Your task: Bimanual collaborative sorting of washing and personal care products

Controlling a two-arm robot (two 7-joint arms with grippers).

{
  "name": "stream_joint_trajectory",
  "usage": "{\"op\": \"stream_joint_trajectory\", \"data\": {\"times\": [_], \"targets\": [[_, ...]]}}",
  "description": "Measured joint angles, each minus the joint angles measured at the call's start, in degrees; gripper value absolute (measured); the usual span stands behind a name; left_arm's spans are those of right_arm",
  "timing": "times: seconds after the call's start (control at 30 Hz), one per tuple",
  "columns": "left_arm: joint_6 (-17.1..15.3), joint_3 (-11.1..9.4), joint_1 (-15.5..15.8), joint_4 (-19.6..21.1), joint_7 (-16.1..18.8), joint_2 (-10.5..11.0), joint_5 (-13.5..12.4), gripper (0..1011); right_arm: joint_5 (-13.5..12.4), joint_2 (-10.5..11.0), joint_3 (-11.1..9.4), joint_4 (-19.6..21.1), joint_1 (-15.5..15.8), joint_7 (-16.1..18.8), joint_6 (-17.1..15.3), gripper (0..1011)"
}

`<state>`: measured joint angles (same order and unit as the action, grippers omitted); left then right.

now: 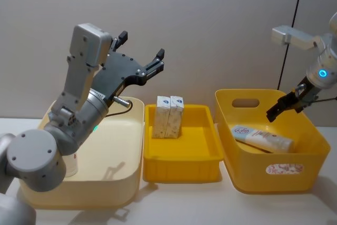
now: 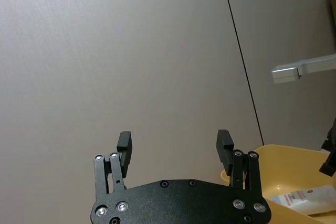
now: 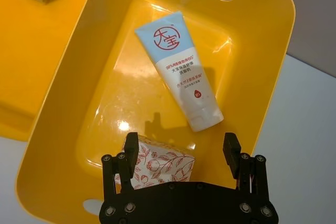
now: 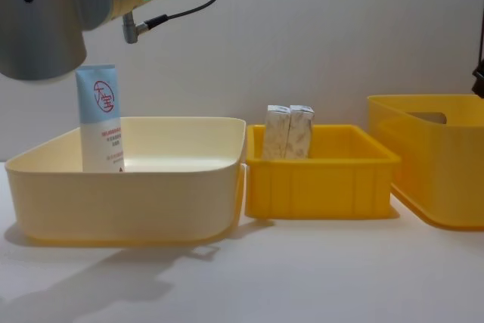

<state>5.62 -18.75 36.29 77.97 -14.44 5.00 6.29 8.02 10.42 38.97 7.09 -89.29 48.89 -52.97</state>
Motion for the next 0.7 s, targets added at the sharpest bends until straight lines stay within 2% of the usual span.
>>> {"op": "stream_joint_trajectory", "data": {"times": [0.7], "targets": [[0.0,0.0,0.0,0.0,0.0,0.0,0.0,1003,0.39,-0.61,0.54,-2.65,-1.34,1.16,0.52,1001]]}}
